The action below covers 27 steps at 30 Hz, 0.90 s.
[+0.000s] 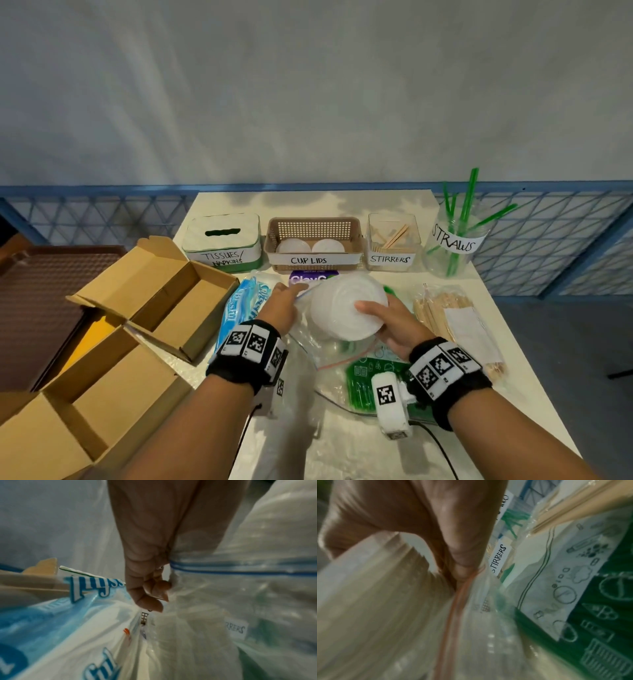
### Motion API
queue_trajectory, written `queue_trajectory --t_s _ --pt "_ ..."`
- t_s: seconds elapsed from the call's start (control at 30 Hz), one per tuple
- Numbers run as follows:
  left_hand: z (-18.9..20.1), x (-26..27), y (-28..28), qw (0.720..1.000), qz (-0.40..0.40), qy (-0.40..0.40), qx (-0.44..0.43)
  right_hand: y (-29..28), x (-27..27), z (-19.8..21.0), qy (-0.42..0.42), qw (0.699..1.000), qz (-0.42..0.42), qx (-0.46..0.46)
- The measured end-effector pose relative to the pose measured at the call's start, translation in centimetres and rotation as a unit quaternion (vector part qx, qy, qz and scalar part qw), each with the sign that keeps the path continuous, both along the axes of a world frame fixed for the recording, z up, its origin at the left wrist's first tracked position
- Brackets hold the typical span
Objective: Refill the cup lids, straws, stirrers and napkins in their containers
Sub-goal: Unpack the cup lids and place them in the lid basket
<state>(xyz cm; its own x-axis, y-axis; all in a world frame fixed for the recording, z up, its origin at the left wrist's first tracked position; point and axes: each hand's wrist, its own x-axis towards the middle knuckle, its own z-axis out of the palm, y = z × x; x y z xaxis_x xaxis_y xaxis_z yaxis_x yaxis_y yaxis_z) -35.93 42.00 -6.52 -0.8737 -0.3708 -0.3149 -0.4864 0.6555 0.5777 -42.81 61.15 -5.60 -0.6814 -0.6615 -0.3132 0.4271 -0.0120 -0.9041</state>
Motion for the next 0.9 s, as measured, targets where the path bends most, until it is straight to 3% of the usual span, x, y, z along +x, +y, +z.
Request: queue_trajectory --t_s 0.17,0.3,0.37,0.43,0.53,0.63,0.73,0.8,0.9 --pt "2.2 0.8 -0.9 0.995 -0.097 0.000 -0.003 0.6 -0.1 3.3 -0.054 0.997 -0.003 -0.061" --pt "8.5 0.7 -1.1 0.986 0.003 0.138 0.091 0.7 -1.2 7.8 0.003 0.992 -0.061 -0.112" --pt "10.6 0.3 -1.3 0.966 0.068 0.163 0.189 0.1 -1.9 10.1 0.118 0.984 -0.094 -0.096" --pt "12.0 -0.1 -0.9 0.949 0.072 0.118 0.284 -0.7 -2.5 11.5 0.332 0.938 -0.101 -0.004" --pt "13.2 -0.9 -0.5 0.903 0.046 0.053 0.423 -2.0 -3.0 12.0 0.555 0.824 -0.075 0.084" --pt "13.8 -1.7 -0.9 0.859 0.045 0.047 0.508 -3.2 -2.9 11.6 0.682 0.726 -0.001 0.088" --pt "14.1 -2.4 -1.5 0.852 0.043 0.046 0.520 -4.1 -3.2 10.7 0.744 0.662 0.050 0.070" --pt "14.5 -2.7 -1.6 0.856 0.055 0.061 0.511 -4.8 -3.7 10.5 0.761 0.643 0.061 0.057" --pt "14.7 -3.2 -2.0 0.855 0.087 0.096 0.503 -5.9 -4.7 10.6 0.747 0.657 0.081 0.063"
